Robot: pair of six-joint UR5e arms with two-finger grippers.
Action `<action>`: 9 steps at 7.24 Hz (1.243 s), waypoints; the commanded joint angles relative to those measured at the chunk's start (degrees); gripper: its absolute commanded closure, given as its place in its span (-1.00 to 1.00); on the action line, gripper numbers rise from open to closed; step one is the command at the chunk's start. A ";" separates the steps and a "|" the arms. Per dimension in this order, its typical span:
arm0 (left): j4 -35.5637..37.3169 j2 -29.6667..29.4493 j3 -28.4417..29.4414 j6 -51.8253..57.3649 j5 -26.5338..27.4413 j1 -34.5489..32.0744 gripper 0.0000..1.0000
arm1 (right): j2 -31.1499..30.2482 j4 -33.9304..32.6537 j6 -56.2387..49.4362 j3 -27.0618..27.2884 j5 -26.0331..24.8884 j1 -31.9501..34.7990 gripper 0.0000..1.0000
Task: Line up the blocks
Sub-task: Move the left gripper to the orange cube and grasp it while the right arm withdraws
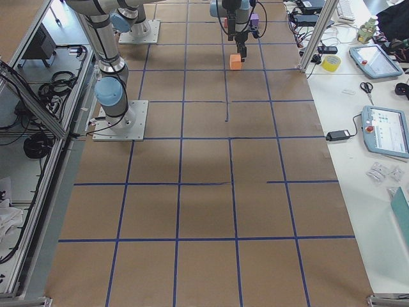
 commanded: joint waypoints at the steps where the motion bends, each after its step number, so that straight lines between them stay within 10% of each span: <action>1: -0.12 -1.03 -0.62 -0.33 -0.08 -0.29 -1.00 | -0.02 0.06 0.00 0.00 0.20 0.04 -1.00; 2: -0.39 -0.95 -0.62 0.45 0.44 -0.29 -0.91 | -0.02 0.06 0.00 0.00 0.29 0.04 -1.00; 3: -0.39 -0.95 -0.54 0.55 0.36 -0.21 -0.17 | -0.02 0.06 0.00 0.00 0.38 0.12 -1.00; 6: -0.83 0.71 -0.45 0.72 0.53 -0.29 0.97 | -0.02 0.06 0.00 0.44 0.47 0.12 -1.00; 9: -11.58 6.94 2.09 9.44 0.62 3.46 1.00 | -0.02 0.06 0.09 0.53 0.47 0.12 -1.00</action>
